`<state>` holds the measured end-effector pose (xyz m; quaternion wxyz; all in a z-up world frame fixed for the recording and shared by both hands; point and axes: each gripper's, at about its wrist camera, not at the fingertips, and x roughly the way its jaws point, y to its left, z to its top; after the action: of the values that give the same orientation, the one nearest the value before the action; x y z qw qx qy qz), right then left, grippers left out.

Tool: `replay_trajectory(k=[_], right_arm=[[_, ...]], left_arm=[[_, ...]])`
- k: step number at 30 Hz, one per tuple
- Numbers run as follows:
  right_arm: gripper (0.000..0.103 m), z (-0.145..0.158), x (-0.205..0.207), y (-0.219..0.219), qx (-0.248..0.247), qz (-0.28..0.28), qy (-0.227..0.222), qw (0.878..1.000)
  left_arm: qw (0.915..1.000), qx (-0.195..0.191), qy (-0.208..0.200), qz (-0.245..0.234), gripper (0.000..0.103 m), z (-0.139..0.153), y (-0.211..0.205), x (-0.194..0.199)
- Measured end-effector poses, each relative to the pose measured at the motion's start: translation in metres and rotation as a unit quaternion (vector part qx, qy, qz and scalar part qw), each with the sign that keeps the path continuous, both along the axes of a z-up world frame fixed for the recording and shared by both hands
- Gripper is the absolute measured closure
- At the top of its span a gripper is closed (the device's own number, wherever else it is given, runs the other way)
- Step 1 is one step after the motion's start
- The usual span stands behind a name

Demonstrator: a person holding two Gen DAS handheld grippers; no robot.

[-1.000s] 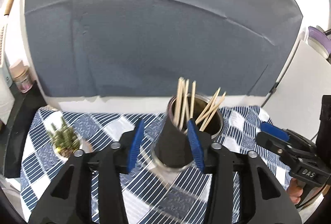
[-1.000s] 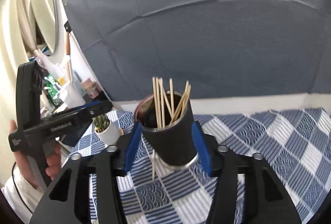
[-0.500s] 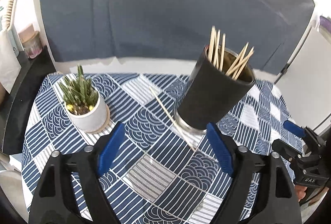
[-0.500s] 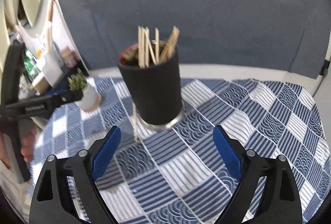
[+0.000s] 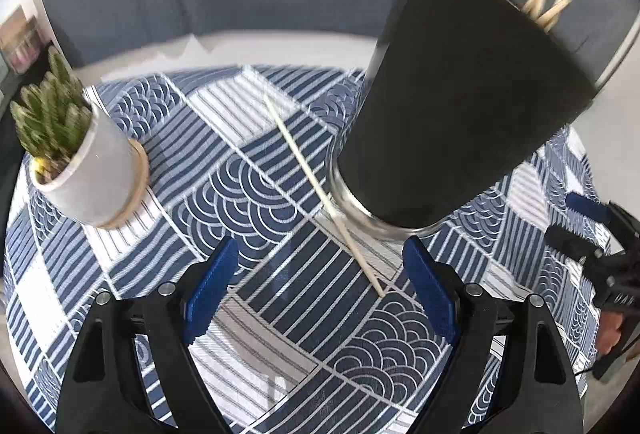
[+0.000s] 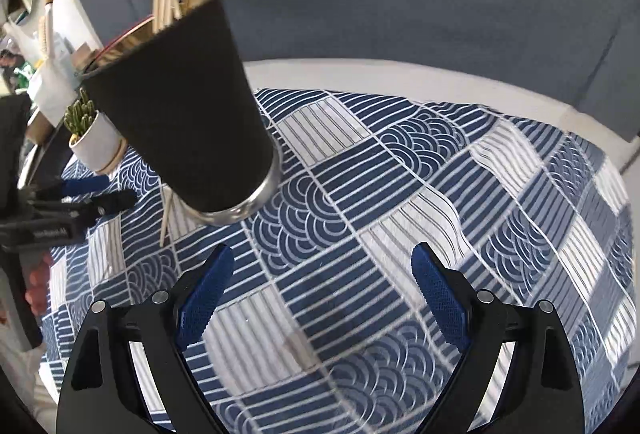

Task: Organize utensils
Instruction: 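Lower the left tool to a stick beside the cup and close on it, then lift the stick in the left tool and carry it over the cup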

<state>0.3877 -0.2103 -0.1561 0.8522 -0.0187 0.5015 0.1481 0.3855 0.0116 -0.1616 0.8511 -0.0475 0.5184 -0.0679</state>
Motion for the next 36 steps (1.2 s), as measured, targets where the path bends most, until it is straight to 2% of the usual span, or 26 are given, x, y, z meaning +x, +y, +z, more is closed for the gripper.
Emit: replay_trajectory(k=[4, 12, 14, 17, 19, 20, 21, 24, 27, 29, 36], right_arm=[[0.017, -0.021, 0.018, -0.006, -0.004, 0.015, 0.021, 1.0], [0.017, -0.045, 0.032, -0.017, 0.0, -0.003, 0.044, 0.999], [0.02, -0.048, 0.033, -0.017, -0.007, -0.001, 0.048, 0.999], [0.039, -0.048, 0.033, -0.016, -0.017, 0.002, 0.05, 0.999], [0.069, -0.047, 0.035, -0.015, -0.018, 0.006, 0.054, 0.998], [0.076, -0.046, 0.035, -0.016, -0.013, 0.006, 0.062, 0.998], [0.089, -0.046, 0.035, -0.017, -0.007, 0.005, 0.066, 0.998], [0.095, -0.044, 0.032, -0.02, -0.001, -0.002, 0.071, 0.998], [0.095, -0.04, 0.027, -0.021, 0.007, -0.013, 0.074, 0.997], [0.095, -0.036, 0.022, -0.022, 0.012, -0.021, 0.072, 0.997], [0.095, -0.002, -0.008, -0.011, 0.029, -0.036, 0.046, 0.998]], left_arm=[[0.9996, 0.019, 0.02, 0.007, 0.02, -0.017, -0.005, 0.007], [0.9964, 0.075, 0.034, 0.017, 0.02, -0.034, -0.014, 0.021], [0.9965, 0.075, 0.034, 0.016, 0.027, -0.033, -0.017, 0.023], [0.9964, 0.073, 0.034, 0.023, 0.051, -0.029, -0.017, 0.028], [0.9966, 0.071, 0.037, 0.022, 0.086, -0.025, -0.015, 0.031], [0.9966, 0.068, 0.04, 0.021, 0.093, -0.024, -0.013, 0.031], [0.9969, 0.06, 0.047, 0.02, 0.097, -0.024, -0.01, 0.031], [0.997, 0.042, 0.059, 0.026, 0.098, -0.023, 0.0, 0.026], [0.9972, 0.02, 0.067, 0.028, 0.098, -0.022, 0.01, 0.015], [0.9971, 0.022, 0.068, 0.025, 0.098, -0.02, 0.014, 0.007], [0.9988, -0.005, 0.039, 0.027, 0.098, 0.015, 0.038, -0.029]])
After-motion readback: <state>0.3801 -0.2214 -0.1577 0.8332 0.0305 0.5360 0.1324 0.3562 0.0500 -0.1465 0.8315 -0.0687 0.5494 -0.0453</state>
